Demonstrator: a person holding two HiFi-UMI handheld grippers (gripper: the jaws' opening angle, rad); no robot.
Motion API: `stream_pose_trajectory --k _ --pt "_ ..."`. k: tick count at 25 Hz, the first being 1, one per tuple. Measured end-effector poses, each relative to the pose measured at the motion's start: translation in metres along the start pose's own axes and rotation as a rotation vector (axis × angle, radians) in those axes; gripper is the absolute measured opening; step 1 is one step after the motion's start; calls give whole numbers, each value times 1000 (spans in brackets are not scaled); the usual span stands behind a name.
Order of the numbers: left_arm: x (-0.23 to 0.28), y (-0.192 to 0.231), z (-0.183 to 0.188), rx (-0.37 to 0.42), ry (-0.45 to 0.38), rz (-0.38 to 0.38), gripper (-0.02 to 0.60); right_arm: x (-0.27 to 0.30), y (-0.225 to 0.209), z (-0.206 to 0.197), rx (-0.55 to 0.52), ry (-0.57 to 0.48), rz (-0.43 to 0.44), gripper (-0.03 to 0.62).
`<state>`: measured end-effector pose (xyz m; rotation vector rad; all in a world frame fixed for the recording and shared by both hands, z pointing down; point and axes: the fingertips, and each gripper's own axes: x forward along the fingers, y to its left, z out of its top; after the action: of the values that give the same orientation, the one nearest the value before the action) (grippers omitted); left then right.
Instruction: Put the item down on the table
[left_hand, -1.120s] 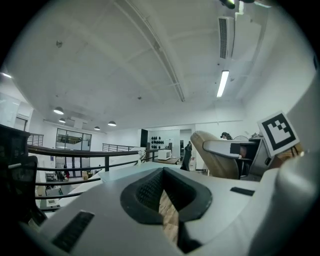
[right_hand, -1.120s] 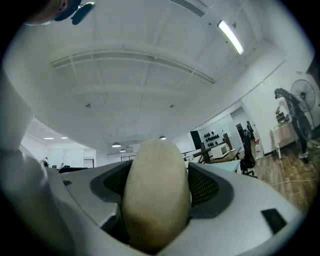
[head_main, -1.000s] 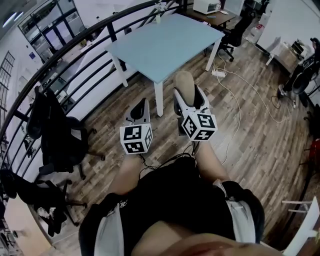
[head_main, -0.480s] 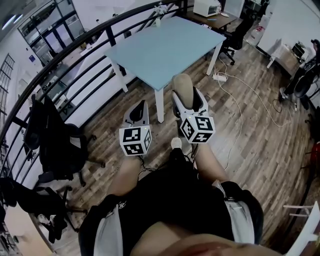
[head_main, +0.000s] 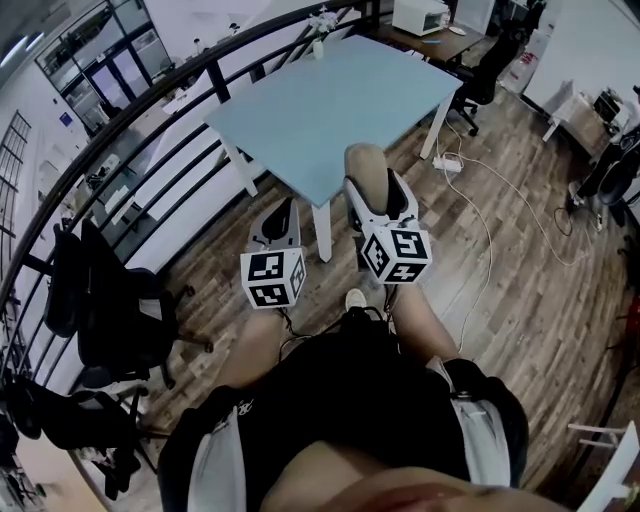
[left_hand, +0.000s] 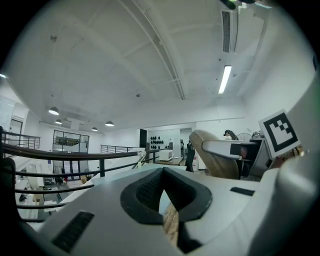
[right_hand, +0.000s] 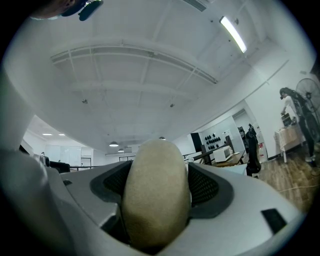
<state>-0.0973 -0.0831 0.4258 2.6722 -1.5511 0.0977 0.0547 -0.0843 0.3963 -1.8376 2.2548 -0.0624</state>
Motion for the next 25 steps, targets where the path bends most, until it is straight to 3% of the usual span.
stream_pose_trajectory --k 18,25 --pt "213 18 22 -9 48 43 8 176 -124 -5 24 67 54 362" --pt "259 25 21 -26 59 63 8 223 -149 -19 29 105 86 362"
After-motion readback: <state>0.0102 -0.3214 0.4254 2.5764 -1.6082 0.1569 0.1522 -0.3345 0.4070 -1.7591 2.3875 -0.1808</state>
